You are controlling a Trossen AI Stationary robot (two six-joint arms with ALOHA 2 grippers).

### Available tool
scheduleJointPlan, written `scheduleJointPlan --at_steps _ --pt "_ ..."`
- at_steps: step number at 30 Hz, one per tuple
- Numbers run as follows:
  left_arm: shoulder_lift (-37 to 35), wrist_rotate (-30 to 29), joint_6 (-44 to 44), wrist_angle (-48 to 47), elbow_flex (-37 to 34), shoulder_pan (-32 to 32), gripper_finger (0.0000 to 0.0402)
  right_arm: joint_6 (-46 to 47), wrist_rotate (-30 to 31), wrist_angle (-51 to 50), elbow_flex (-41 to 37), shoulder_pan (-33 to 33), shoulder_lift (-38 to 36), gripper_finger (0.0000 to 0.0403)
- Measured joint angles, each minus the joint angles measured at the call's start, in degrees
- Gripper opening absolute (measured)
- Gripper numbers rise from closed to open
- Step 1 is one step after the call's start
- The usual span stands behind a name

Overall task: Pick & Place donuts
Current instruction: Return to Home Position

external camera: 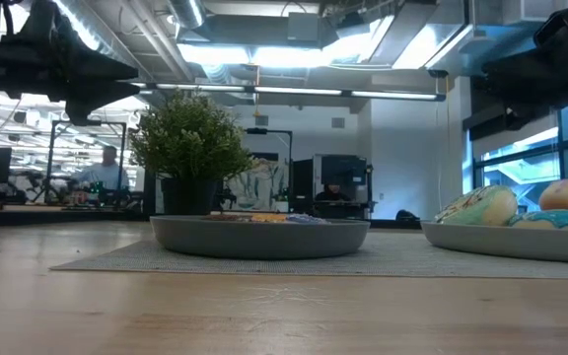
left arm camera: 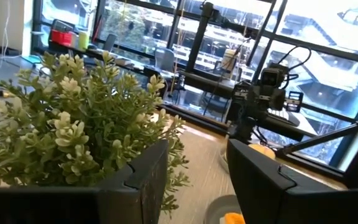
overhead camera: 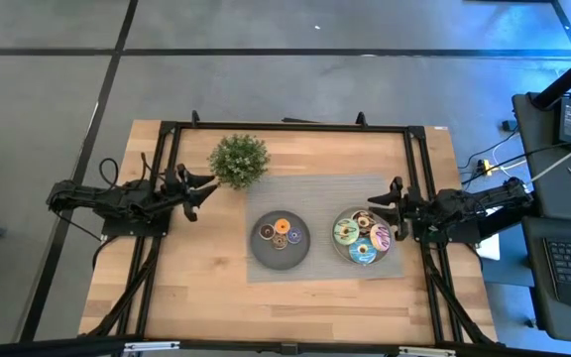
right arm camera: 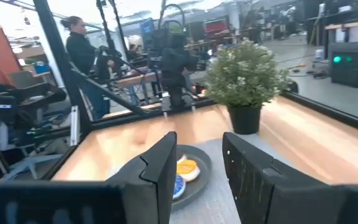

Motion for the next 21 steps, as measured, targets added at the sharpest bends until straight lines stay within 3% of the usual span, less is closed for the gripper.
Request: scheduleJointPlan --at_steps 21 --pt "0.02 -0.06 -0.82 -0.07 0.00 0.00 0.0162 -0.06 -0.27 0.04 0.00 0.00 0.04 0.0131"
